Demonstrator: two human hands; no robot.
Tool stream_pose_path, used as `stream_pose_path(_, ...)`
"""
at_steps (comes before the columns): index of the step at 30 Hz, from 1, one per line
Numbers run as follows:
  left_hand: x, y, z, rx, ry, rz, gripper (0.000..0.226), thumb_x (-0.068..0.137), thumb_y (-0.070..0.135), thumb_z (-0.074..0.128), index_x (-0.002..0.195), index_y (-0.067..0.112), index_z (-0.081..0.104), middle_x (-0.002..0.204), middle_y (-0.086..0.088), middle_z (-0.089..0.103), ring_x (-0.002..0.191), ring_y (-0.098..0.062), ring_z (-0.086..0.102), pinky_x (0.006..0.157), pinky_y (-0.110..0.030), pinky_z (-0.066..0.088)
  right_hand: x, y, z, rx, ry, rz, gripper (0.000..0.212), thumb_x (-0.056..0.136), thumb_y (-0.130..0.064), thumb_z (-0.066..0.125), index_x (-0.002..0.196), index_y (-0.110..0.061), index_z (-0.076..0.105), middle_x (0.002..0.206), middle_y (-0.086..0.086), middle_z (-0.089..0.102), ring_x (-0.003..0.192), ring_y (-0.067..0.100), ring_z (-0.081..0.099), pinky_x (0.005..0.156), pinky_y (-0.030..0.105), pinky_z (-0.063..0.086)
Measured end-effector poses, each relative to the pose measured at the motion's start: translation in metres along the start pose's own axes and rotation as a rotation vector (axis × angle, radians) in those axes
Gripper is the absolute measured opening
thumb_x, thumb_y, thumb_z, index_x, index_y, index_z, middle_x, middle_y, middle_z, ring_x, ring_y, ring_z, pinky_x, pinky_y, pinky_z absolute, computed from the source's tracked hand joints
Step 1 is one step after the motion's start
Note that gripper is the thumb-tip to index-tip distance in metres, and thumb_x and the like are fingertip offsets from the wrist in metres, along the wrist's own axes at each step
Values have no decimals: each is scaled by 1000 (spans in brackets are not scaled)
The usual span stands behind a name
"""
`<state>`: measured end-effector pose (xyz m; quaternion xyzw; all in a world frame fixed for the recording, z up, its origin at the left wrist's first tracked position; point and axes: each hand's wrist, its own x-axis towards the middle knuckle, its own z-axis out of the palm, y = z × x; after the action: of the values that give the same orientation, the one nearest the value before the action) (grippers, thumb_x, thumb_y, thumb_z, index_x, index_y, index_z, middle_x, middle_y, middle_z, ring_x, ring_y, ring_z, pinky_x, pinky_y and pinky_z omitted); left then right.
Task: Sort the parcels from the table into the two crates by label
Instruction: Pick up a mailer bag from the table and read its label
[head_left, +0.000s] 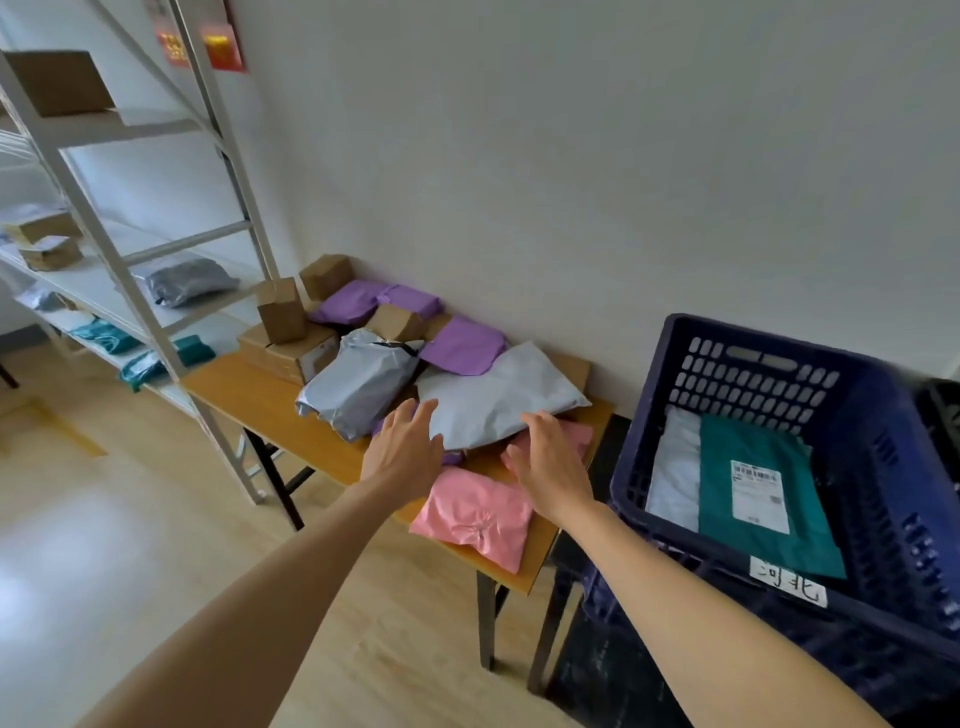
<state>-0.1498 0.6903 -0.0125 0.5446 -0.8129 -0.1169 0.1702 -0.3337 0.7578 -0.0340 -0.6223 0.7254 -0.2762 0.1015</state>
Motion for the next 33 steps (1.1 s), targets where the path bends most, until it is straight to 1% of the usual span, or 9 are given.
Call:
stream_pose_path(9, 86, -44, 45, 53, -177, -3, 55, 99, 30, 47, 150, 23, 26, 155, -7, 27, 139, -29, 33, 101, -41, 47, 64, 27, 70, 243, 8, 285, 48, 99, -25, 47, 143, -17, 32, 144, 4, 37, 125, 17, 45, 88, 21, 40)
stream_pose_path(15, 157, -40, 70, 78, -294, 80, 55, 100, 33, 44, 150, 27, 22, 158, -7, 20, 142, -29, 25, 105, -43, 41, 111, 47, 98, 369, 21, 516, 43, 98, -22, 48, 140, -19, 36, 137, 2, 41, 117, 16, 48, 86, 22, 40)
stream_pose_path(19, 174, -40, 99, 57, -382, 130, 55, 101, 32, 43, 151, 28, 21, 159, -7, 16, 143, -29, 23, 107, -44, 37, 132, 61, 108, 358, 39, 678, 43, 99, -21, 49, 140, -13, 37, 141, 6, 40, 123, 24, 47, 89, 25, 39)
stream_pose_path(21, 182, -45, 109, 69, -438, 150, 56, 101, 34, 42, 151, 28, 19, 159, -9, 15, 144, -29, 20, 109, -44, 33, 141, 68, 114, 345, 32, 794, 46, 98, -24, 49, 140, -7, 37, 140, 10, 42, 122, 29, 49, 91, 32, 44)
stream_pose_path(23, 193, -51, 116, 95, -503, 187, 58, 101, 36, 40, 152, 28, 15, 159, -11, 12, 145, -30, 18, 112, -44, 30, 150, 75, 122, 402, -7, 916, 46, 97, -29, 51, 134, -4, 43, 130, 12, 51, 112, 29, 55, 84, 34, 45)
stream_pose_path(25, 206, -58, 121, 128, -562, 230, 59, 101, 38, 39, 153, 28, 13, 159, -12, 11, 145, -32, 16, 113, -45, 28, 158, 77, 128, 532, -22, 986, 29, 96, -29, 53, 109, -4, 59, 99, 11, 59, 89, 24, 57, 74, 30, 42)
stream_pose_path(27, 220, -63, 125, 143, -604, 261, 59, 101, 39, 38, 153, 28, 12, 159, -12, 10, 145, -32, 15, 113, -45, 26, 166, 76, 132, 601, -6, 995, 24, 95, -24, 53, 86, -3, 62, 80, 11, 56, 78, 24, 54, 70, 30, 40)
stream_pose_path(31, 240, -67, 129, 149, -675, 345, 59, 101, 43, 38, 153, 30, 14, 160, -11, 9, 146, -31, 14, 113, -45, 25, 179, 67, 137, 760, 172, 1128, 24, 94, -19, 59, 94, 4, 66, 81, 9, 59, 74, 21, 54, 70, 33, 44)
stream_pose_path(33, 246, -69, 130, 137, -709, 413, 62, 99, 46, 41, 152, 30, 15, 160, -9, 10, 146, -29, 13, 114, -43, 24, 183, 59, 136, 839, 237, 1197, 18, 92, -19, 62, 86, -1, 63, 79, 9, 58, 69, 19, 54, 73, 36, 49)
